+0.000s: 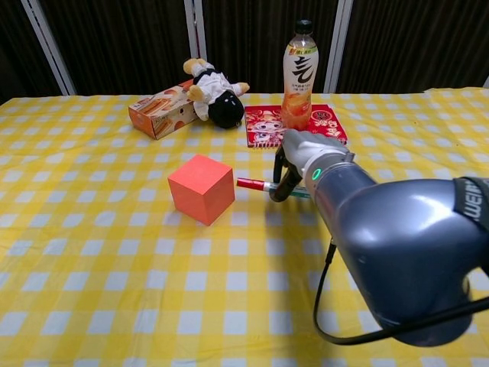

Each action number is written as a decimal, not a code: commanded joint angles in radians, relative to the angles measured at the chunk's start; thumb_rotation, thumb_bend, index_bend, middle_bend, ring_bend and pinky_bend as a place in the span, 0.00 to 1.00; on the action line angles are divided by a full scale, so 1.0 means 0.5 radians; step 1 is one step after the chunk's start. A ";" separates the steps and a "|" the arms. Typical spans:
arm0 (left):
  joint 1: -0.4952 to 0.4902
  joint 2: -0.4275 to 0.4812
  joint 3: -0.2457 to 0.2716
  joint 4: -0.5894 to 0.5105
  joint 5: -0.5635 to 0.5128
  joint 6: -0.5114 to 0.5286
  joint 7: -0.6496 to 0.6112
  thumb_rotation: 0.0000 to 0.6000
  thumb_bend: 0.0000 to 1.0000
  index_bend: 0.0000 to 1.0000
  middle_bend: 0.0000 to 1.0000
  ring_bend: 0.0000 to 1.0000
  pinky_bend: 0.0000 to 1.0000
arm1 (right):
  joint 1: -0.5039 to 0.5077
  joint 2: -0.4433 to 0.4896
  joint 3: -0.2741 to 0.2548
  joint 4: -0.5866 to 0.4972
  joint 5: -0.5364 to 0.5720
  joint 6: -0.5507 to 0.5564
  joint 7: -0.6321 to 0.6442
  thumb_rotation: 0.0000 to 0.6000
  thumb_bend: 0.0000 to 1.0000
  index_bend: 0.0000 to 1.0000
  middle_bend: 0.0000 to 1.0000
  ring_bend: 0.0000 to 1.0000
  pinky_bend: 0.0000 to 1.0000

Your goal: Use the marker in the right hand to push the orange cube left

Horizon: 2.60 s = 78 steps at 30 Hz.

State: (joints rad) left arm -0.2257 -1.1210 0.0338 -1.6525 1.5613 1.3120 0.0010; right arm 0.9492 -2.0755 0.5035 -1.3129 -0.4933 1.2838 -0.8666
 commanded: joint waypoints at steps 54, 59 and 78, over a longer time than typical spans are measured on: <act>0.006 -0.037 -0.007 -0.060 -0.071 -0.027 0.170 1.00 0.00 0.00 0.00 0.00 0.02 | -0.558 0.983 -0.486 -0.700 -0.412 -0.129 0.361 1.00 0.50 0.60 0.26 0.00 0.02; 0.005 -0.042 -0.014 -0.057 -0.089 -0.033 0.182 1.00 0.00 0.00 0.00 0.00 0.02 | -0.568 1.011 -0.530 -0.612 -0.402 -0.211 0.396 1.00 0.50 0.60 0.26 0.00 0.02; 0.004 -0.049 -0.021 -0.052 -0.113 -0.041 0.197 1.00 0.00 0.00 0.00 0.00 0.02 | -0.571 1.021 -0.584 -0.544 -0.425 -0.223 0.392 1.00 0.49 0.16 0.14 0.00 0.00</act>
State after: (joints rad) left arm -0.2236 -1.1454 0.0232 -1.6787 1.5050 1.2914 0.0992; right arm 0.6667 -1.5757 0.2158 -1.5700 -0.7059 1.1645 -0.6627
